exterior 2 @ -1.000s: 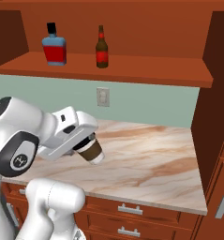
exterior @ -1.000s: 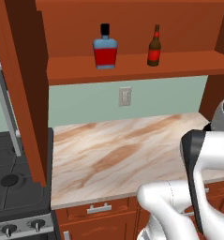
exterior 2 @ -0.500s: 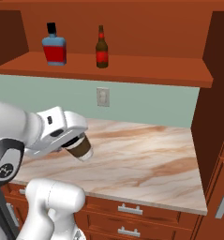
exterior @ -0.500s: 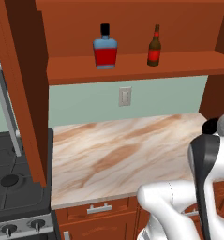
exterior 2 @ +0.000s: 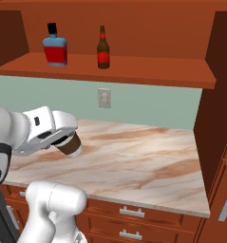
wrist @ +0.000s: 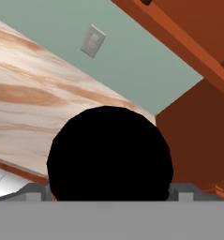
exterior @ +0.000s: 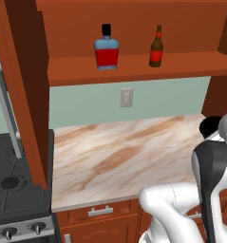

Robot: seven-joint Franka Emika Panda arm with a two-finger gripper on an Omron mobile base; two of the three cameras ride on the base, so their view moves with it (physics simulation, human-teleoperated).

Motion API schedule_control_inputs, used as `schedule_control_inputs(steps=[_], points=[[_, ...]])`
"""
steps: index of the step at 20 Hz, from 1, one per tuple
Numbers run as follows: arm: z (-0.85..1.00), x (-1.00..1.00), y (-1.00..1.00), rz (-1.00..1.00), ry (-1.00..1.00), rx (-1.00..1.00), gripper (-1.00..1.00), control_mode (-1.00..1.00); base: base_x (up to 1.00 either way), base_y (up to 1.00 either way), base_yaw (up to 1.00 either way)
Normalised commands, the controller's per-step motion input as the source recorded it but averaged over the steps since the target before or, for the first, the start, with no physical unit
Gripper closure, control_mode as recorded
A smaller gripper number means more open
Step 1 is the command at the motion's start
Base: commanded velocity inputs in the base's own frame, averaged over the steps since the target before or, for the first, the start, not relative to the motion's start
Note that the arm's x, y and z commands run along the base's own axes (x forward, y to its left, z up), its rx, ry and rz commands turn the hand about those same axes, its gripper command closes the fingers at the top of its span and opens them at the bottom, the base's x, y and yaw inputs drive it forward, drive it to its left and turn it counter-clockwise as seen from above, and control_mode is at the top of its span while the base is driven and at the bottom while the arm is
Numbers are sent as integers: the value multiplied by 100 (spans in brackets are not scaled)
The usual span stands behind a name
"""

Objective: Sort all alcoholic drinks to one cabinet, and non-alcoholic drinks to the other.

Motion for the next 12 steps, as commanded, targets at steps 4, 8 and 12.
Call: schedule_control_inputs(steps=[4,8,12], points=[[20,0,13,3,-2,5,100,-100,0,0,0],[16,0,5,3,0,2,100,-100,0,0,0],[8,0,4,4,-4,0,100,-100,0,0,0]])
